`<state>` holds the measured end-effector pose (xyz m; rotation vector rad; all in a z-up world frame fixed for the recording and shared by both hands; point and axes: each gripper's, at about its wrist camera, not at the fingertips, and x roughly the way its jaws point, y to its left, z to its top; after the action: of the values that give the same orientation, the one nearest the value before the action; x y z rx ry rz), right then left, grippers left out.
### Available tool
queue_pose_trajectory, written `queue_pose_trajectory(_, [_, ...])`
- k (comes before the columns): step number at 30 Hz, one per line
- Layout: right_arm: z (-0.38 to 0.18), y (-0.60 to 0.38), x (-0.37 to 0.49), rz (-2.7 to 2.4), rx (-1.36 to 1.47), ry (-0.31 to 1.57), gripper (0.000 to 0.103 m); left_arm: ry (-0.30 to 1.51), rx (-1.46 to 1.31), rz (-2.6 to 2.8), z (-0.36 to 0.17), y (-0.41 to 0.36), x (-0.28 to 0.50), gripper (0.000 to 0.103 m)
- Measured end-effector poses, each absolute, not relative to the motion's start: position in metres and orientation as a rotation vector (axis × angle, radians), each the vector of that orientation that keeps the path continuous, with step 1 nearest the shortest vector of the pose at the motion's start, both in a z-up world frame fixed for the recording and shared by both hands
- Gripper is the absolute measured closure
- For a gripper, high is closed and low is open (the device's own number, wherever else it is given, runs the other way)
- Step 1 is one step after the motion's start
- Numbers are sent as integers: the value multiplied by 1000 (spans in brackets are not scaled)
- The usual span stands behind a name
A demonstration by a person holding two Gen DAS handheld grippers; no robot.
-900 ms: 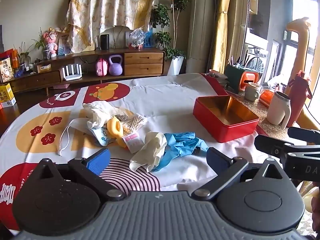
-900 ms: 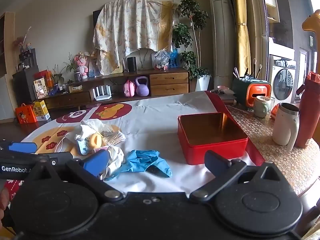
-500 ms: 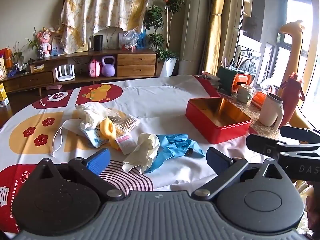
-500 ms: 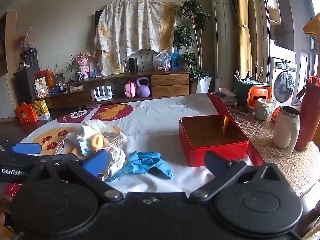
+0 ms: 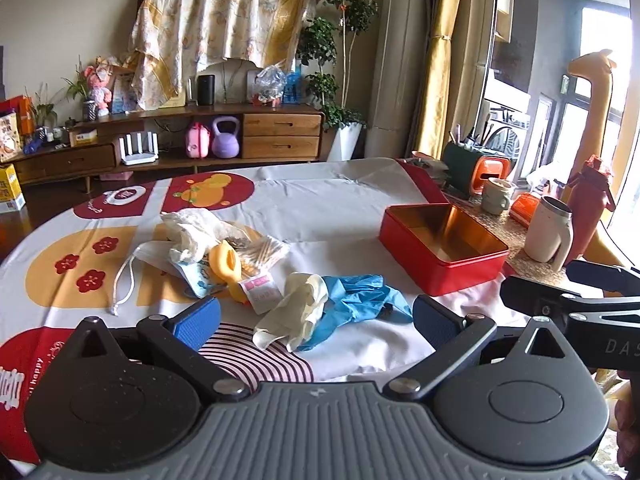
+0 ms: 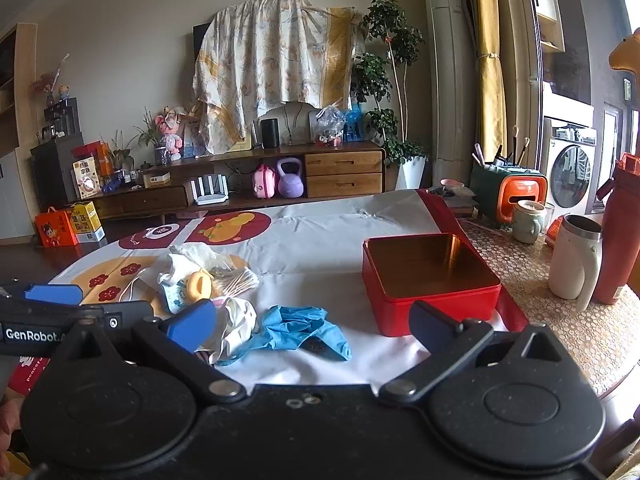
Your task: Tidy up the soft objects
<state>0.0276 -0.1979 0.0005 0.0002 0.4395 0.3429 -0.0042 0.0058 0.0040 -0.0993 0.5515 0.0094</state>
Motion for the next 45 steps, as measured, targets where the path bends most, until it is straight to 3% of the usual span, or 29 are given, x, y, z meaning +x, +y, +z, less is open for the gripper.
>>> queue_pose_trajectory(45, [-2,-195,26,393,8,452,0,527,-140,-1,1,8,-11,0])
